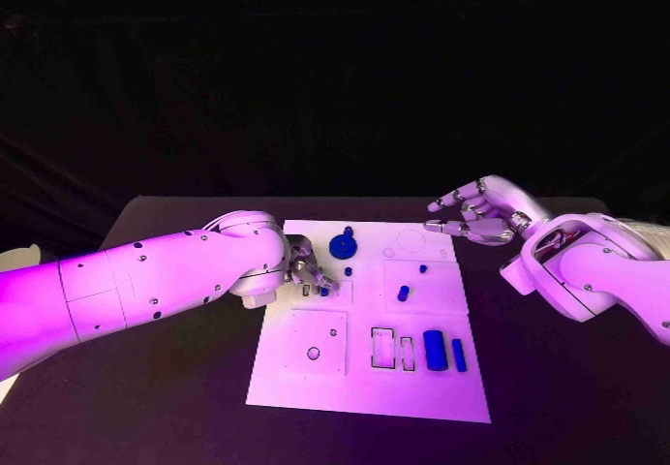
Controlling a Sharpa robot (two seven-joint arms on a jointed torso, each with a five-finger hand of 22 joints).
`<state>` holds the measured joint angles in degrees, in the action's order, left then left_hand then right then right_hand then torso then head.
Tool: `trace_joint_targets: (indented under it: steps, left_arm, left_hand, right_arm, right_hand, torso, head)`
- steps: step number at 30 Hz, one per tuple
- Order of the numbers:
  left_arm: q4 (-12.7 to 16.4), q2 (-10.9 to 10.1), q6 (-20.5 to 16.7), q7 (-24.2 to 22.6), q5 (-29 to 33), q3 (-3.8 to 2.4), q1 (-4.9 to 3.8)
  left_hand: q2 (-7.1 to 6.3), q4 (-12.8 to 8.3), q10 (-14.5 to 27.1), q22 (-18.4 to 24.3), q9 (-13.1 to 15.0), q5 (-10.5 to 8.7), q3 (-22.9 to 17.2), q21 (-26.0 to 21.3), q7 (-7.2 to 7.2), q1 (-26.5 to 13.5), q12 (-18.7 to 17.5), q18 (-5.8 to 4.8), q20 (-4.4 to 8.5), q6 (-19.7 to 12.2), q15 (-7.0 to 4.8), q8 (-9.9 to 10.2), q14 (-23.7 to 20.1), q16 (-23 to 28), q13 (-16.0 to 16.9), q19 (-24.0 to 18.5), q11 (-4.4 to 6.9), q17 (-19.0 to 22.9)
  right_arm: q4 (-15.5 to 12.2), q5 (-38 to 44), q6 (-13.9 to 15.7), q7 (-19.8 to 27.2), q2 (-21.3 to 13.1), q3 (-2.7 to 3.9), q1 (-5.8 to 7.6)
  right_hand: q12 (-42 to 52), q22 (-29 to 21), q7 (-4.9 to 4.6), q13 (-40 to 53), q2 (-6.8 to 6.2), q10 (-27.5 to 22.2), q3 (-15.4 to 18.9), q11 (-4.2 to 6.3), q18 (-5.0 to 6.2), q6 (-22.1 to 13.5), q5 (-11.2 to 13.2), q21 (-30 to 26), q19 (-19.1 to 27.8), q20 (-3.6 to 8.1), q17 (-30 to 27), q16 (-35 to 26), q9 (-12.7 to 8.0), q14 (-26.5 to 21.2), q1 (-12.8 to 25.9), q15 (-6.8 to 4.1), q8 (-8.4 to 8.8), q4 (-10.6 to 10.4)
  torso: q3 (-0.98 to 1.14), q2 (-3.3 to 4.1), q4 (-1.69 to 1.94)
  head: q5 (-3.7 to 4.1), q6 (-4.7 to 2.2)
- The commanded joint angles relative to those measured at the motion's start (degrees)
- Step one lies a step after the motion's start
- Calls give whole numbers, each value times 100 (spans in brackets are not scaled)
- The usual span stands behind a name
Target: Assemble the parts on the task board
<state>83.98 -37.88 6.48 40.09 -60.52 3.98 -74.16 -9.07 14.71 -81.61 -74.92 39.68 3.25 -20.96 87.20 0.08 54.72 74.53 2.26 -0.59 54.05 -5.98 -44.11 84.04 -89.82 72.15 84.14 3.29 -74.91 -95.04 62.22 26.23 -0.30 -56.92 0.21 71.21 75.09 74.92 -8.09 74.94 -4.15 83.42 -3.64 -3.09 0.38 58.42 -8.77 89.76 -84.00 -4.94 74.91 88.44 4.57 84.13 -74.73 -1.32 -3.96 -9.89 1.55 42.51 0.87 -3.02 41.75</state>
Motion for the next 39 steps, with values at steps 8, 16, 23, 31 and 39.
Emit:
trace_joint_targets:
  steps: [8,16,23,31,39]
  left_arm:
    - [166,-194,-362,483,72,-90,11]
    - [322,-402,-853,-43,886,-246,-47]
    - [151,-492,-68,20,913,-350,-277]
    - [-669,-206,605,16,451,-367,-532]
    - [-1488,244,853,-138,175,-308,-583]
  left_hand:
    - [162,194,-30,-1010,-43,-21,1001,5,7,-144,18,-108,55,4,-38,-65,596,-18,-4,355,19,-1509]
    - [216,203,176,-784,-315,-14,1828,-135,180,82,-202,-56,-18,-413,53,301,596,-18,-240,247,-115,-1509]
    - [317,169,316,-706,-800,-4,2177,-197,326,801,-357,-36,-139,-430,174,745,596,-18,-430,210,-249,-1509]
    - [406,200,348,-674,-977,-14,2133,-223,360,968,-401,-28,-168,-394,199,880,596,-18,-487,192,-277,-1509]
    - [546,208,273,-765,-1076,-17,2432,-171,318,724,-308,-47,-168,-185,187,854,596,-18,-401,238,-250,-1509]
  right_arm:
    - [44,42,-37,25,10,0,-4]
    - [97,26,-46,26,27,0,-5]
    - [127,13,-54,27,35,-1,-24]
    - [129,11,-45,30,33,-2,-29]
    - [129,12,-48,34,49,-2,-30]
  right_hand:
    - [-17,1508,10,688,-11,-44,49,-4,-38,24,-36,24,-600,-13,1192,-22,6,512,18,29,-14,-3]
    - [-17,1508,10,688,-11,-44,49,-4,-38,24,-36,24,-600,-13,1192,-22,6,512,18,29,-14,-3]
    - [-11,1508,11,690,-12,-41,61,-3,-38,26,-38,24,-600,-12,1191,-23,7,511,24,29,-14,-12]
    - [-11,1508,11,690,-12,-41,61,-3,-38,26,-38,24,-600,-12,1191,-23,7,511,24,29,-14,-12]
    - [-12,1508,12,689,-10,-42,64,-3,-38,27,-41,24,-600,-12,1196,-20,7,513,23,29,-15,-14]
  torso:
    - [4,-4,1]
    - [1,-2,-6]
    - [9,1,0]
    - [6,6,-3]
    - [-1,17,-18]
  head:
    - [-2,-18]
    - [-6,-56]
    - [-28,-73]
    - [-31,-88]
    - [-55,-90]
